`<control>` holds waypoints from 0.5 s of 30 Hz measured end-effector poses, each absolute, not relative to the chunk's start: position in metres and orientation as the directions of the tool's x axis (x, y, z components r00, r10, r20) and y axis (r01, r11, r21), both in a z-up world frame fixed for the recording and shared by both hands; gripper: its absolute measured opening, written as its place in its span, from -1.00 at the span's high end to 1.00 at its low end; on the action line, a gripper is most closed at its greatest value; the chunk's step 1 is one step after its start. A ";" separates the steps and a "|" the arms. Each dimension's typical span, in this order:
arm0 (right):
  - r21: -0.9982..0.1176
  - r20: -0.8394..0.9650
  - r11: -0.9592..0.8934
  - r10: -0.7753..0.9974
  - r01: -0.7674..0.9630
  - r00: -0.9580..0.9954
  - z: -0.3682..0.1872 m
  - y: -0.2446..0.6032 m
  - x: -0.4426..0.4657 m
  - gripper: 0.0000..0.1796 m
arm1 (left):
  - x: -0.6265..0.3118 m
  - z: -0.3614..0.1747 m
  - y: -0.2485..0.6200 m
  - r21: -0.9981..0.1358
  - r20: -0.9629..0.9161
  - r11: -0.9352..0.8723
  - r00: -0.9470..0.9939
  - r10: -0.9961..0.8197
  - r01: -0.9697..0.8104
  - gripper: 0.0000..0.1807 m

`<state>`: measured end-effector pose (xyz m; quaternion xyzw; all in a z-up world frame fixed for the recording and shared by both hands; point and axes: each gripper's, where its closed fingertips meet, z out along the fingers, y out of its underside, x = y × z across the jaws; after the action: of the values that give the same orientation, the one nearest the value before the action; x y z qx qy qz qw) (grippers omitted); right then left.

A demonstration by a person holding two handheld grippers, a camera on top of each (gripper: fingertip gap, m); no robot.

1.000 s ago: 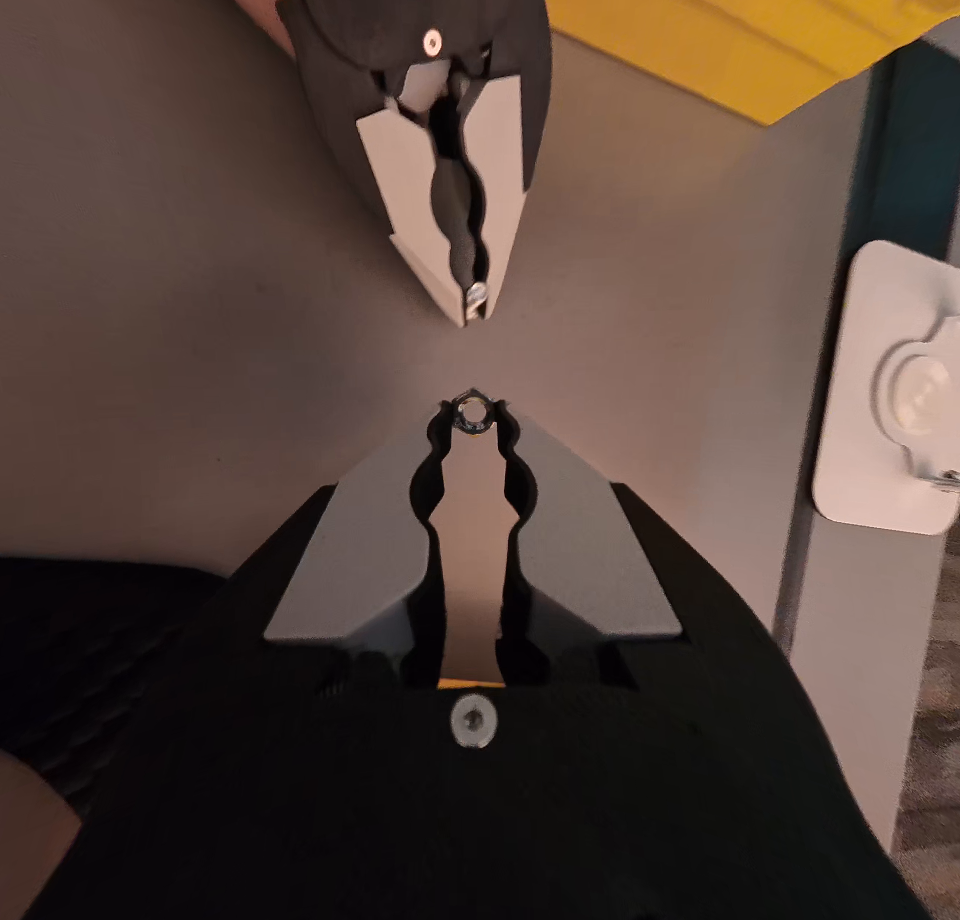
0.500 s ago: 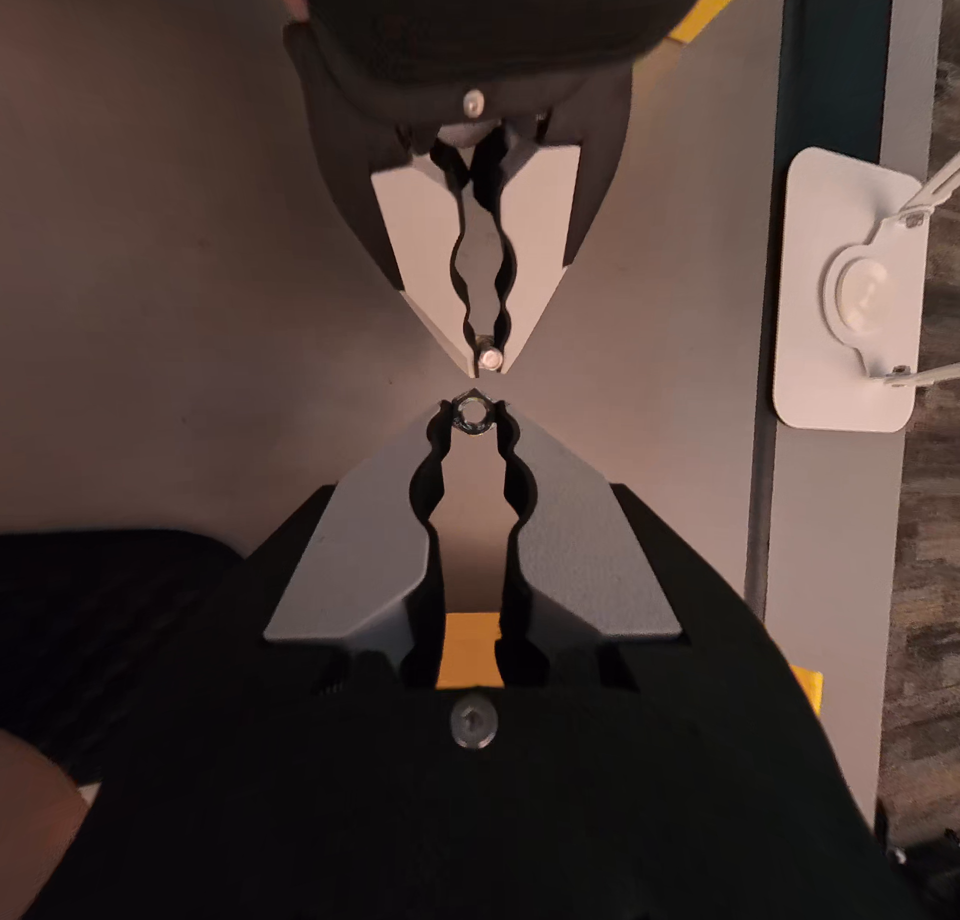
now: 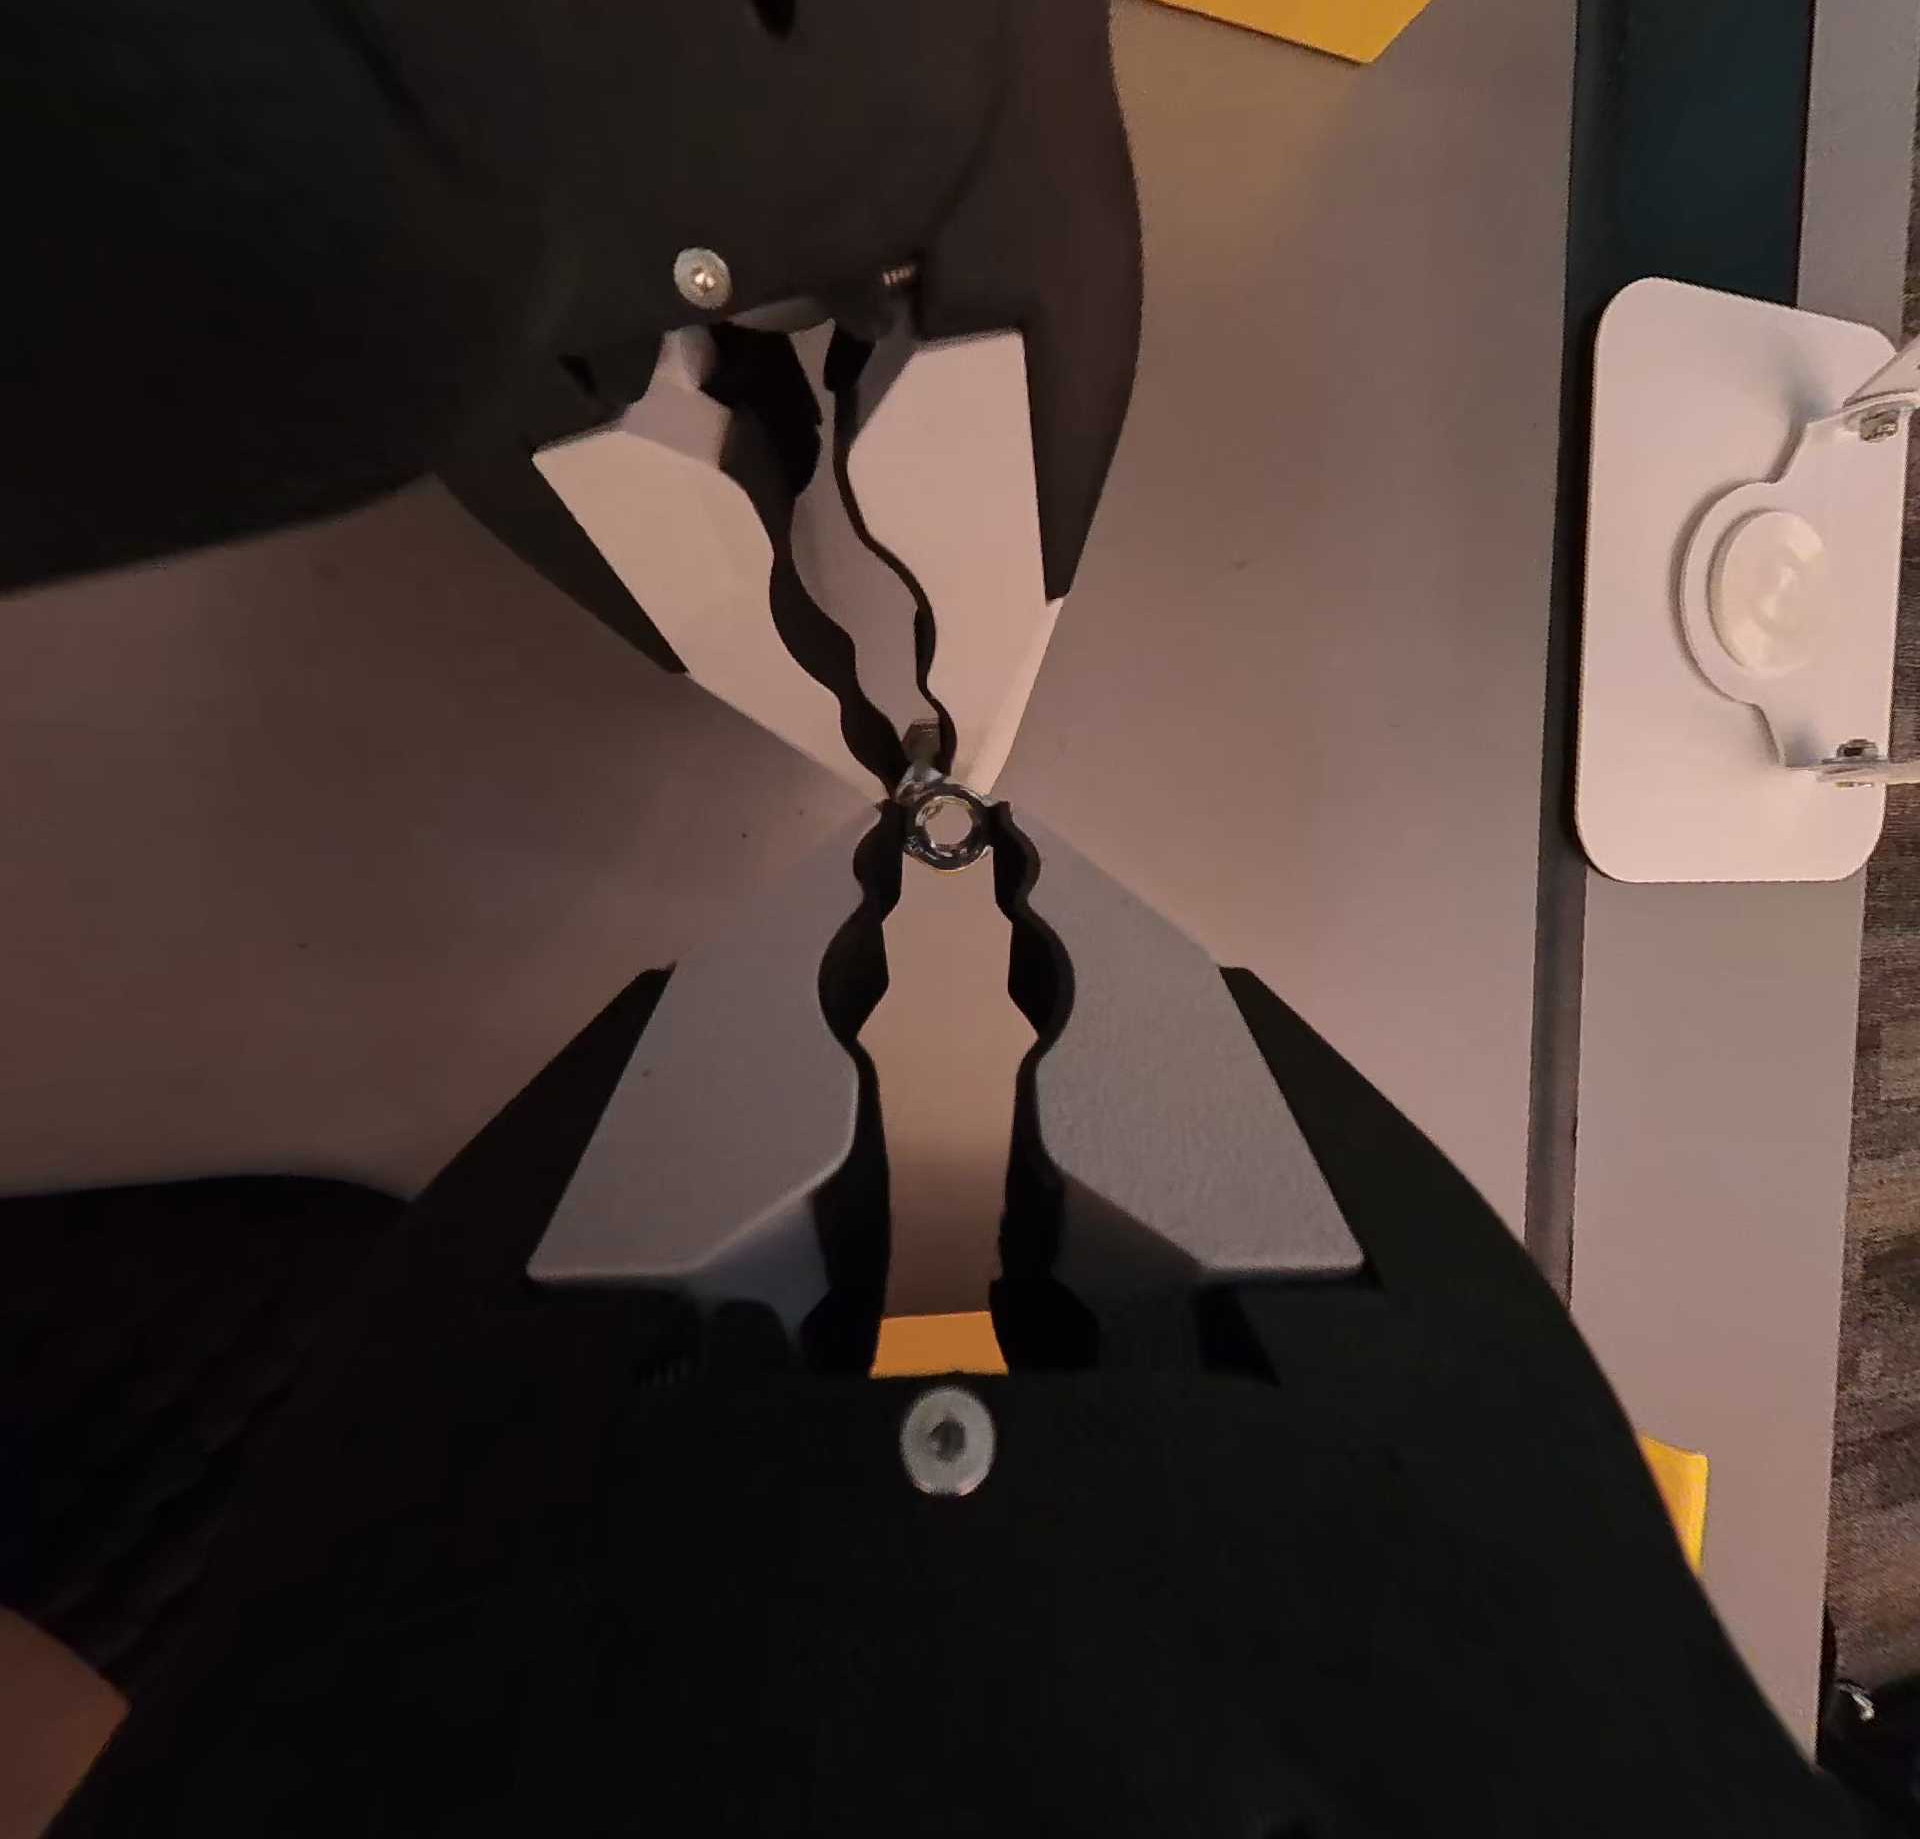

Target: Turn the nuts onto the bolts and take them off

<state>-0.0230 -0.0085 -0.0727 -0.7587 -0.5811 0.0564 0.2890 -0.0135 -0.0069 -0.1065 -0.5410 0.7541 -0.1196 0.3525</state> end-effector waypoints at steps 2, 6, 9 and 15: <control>-0.506 0.249 -0.162 0.913 0.847 0.323 -0.072 -0.008 -0.024 0.82 | -0.014 -0.107 -0.007 -0.551 -0.412 0.392 -0.168 -0.896 -0.737 0.91; -0.499 0.226 -0.180 0.917 0.848 0.328 -0.075 -0.010 -0.025 0.83 | -0.017 -0.108 -0.006 -0.524 -0.422 0.397 -0.175 -0.889 -0.753 0.91; -0.494 0.202 -0.198 0.921 0.847 0.333 -0.078 -0.011 -0.025 0.83 | -0.020 -0.109 -0.004 -0.502 -0.429 0.399 -0.179 -0.885 -0.768 0.91; -0.491 0.204 -0.184 0.926 0.851 0.318 -0.080 -0.012 -0.028 0.83 | -0.023 -0.112 -0.004 -0.483 -0.422 0.395 -0.187 -0.887 -0.782 0.91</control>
<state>-0.0281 -0.0115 -0.0799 -0.7662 -0.5799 0.0698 0.2679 -0.0235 -0.0041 -0.1120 -0.5443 0.7664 -0.0793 0.3318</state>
